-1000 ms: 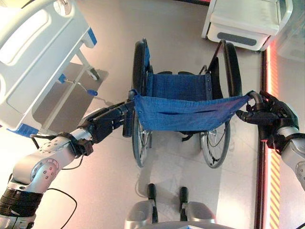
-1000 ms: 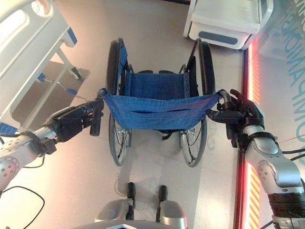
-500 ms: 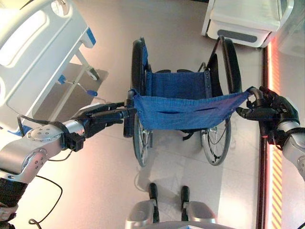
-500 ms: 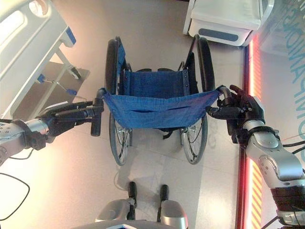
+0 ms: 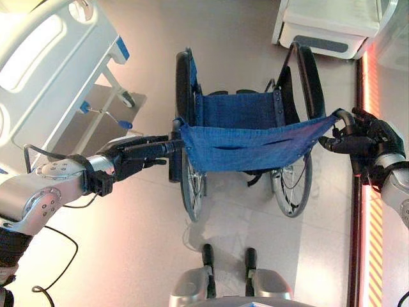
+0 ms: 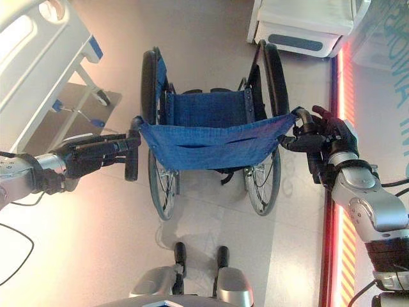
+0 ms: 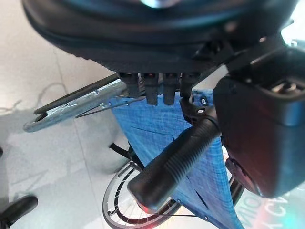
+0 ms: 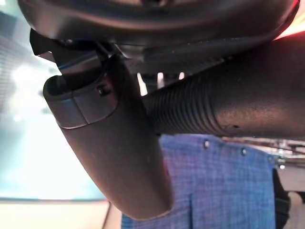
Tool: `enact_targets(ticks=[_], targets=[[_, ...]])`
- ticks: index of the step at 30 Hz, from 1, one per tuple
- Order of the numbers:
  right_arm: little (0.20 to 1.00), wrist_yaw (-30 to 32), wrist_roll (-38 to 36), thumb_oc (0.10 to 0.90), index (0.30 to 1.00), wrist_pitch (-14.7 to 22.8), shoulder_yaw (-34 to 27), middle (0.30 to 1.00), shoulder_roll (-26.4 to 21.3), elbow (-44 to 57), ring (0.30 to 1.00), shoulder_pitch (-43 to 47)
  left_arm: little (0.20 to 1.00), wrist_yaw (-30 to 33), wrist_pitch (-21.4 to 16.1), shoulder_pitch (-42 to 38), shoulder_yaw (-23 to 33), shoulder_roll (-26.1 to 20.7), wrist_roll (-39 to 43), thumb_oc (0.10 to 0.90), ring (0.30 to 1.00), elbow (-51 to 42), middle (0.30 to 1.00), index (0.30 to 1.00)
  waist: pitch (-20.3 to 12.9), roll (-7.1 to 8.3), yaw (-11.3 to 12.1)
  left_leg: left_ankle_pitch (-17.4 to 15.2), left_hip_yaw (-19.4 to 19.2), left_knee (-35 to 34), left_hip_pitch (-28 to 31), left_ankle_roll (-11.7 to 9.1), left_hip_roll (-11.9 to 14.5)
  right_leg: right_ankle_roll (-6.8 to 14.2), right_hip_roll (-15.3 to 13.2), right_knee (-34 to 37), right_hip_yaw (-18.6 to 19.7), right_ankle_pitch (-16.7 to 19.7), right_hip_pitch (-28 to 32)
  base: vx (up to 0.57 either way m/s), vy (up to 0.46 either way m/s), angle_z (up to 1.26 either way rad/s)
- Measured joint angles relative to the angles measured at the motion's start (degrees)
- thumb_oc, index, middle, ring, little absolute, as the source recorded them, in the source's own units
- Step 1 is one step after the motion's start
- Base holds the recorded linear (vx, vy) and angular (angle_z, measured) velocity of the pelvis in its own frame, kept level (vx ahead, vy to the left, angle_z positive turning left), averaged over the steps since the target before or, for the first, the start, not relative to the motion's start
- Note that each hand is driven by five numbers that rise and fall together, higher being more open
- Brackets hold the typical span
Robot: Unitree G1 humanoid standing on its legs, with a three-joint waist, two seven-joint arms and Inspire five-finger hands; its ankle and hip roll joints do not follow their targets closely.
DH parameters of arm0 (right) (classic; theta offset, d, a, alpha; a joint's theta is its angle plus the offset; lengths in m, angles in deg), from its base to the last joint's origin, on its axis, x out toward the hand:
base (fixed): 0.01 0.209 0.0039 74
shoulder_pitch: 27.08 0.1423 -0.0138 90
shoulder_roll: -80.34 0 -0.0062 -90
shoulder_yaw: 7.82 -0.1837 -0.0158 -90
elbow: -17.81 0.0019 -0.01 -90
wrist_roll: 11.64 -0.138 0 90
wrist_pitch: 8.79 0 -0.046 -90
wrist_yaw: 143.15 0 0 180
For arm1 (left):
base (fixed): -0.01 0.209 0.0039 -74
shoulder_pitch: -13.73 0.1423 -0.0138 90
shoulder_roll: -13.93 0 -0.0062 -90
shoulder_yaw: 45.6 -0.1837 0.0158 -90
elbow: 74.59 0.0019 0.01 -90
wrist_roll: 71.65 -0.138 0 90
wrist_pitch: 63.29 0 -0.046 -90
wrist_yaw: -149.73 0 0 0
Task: Push the wheelchair next to the bed
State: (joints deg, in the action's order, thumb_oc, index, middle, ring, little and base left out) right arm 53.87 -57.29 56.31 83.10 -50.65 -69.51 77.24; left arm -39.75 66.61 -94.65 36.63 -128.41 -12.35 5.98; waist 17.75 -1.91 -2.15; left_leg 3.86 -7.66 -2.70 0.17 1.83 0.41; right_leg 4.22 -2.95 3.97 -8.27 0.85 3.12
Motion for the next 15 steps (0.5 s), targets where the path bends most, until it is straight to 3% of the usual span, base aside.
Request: enact_targets(ticks=[2,7,15], targets=[[0.900,0.03,0.00,0.800,0.900,0.00,1.14,0.900,-0.69,-0.34,0.900,1.00,0.900,0.92,0.83,-0.99,-1.09,0.01,0.49,0.800,0.900,0.17,0.900,0.900,0.01,-0.11,-0.05,0.00,0.05,-0.01,-0.10,-0.01,0.01,0.00,0.02,0.00,-0.02,0.00,-0.07,0.00,0.000,0.00],[0.900,0.23,0.00,0.800,0.900,0.08,5.04,0.900,-1.24,-1.52,0.900,5.22,0.900,1.55,1.67,-2.27,-9.82,1.30,6.54,0.800,0.900,1.52,0.900,0.900,0.01,-0.22,-1.10,0.01,0.00,-0.05,-0.12,0.01,0.02,-0.01,0.03,0.06,0.03,0.00,-0.19,0.01,0.004,-0.03],[0.900,0.40,0.04,0.800,0.900,0.42,8.85,0.900,-1.20,-4.49,0.900,9.86,0.900,3.52,2.40,-5.00,-11.49,2.94,6.18,0.800,0.900,2.09,0.900,0.900,0.01,-0.40,-1.70,0.01,0.04,-0.03,-0.11,0.01,0.07,-0.03,0.10,0.12,0.04,0.02,-0.18,0.00,0.000,0.00]])
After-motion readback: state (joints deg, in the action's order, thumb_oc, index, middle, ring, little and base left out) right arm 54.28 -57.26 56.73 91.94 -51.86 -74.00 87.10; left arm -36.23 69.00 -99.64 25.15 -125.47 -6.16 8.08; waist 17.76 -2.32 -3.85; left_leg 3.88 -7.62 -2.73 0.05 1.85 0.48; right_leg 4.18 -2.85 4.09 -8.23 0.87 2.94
